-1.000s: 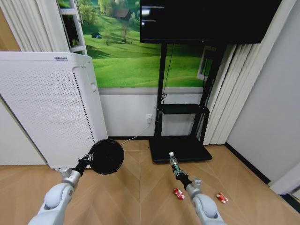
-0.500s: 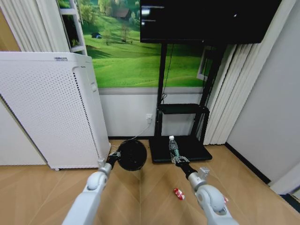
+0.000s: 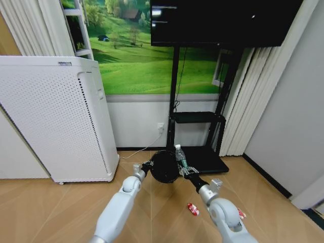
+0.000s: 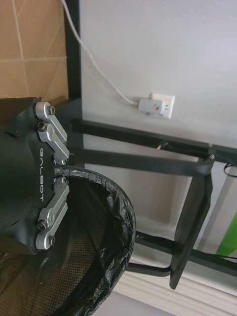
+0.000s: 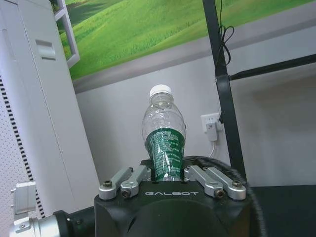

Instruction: Pick up the trash bin and place the garbage on the floor into it.

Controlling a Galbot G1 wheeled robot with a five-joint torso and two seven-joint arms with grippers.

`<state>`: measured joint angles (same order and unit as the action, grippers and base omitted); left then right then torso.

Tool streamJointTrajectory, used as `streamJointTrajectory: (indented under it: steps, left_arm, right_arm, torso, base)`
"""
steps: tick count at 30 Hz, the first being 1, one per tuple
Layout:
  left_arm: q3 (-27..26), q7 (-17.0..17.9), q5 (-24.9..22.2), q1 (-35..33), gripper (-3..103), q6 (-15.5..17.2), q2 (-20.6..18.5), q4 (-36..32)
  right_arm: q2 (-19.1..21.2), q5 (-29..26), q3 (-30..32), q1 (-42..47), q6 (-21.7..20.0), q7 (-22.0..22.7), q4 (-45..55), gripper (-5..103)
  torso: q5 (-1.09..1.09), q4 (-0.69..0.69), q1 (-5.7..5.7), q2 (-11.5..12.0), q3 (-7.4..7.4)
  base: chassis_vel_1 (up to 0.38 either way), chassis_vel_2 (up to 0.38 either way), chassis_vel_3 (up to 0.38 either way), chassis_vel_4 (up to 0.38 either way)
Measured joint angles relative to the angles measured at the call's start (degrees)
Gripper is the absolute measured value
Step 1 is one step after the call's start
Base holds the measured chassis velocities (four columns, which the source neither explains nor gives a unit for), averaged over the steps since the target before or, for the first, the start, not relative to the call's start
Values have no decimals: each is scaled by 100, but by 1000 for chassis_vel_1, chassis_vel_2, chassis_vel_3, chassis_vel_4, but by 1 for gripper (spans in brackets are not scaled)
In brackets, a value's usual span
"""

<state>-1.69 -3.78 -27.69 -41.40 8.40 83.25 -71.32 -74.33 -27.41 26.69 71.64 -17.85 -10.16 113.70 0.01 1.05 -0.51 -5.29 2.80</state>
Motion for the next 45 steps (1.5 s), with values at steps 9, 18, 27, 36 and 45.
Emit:
streamJointTrajectory:
  steps: [9, 18, 27, 36, 45]
  left_arm:
    - [311, 312, -59, 30, 4, 32, 315, 61]
    - [354, 320, -68, 39, 4, 42, 338, 55]
    - [320, 294, -64, -20, 4, 50, 260, -85]
    - [199, 350, -201, -239, 4, 126, -29, -577]
    - [-440, 549, -355, -1100, 4, 285, -615, -1572]
  right_arm:
    - [-62, 296, -224, 53, 224, -132, -594, 24]
    - [-172, 518, -192, -64, 414, -172, -972, 46]
    - [-192, 517, -155, -66, 423, -149, -977, 79]
    - [-237, 291, 320, -96, 456, 376, -678, 100]
    - [-207, 352, 819, -110, 327, 944, -817, 100]
  torso:
    - [0, 0, 0, 0, 0]
    - [-1, 0, 0, 0, -1]
    - [-1, 0, 0, 0, -1]
    - [-1, 0, 0, 0, -1]
    - [-1, 0, 0, 0, -1]
  base:
    - [0, 0, 0, 0]
    - [0, 0, 0, 0]
    - [0, 0, 0, 0]
    - [0, 0, 0, 0]
    - [0, 0, 0, 0]
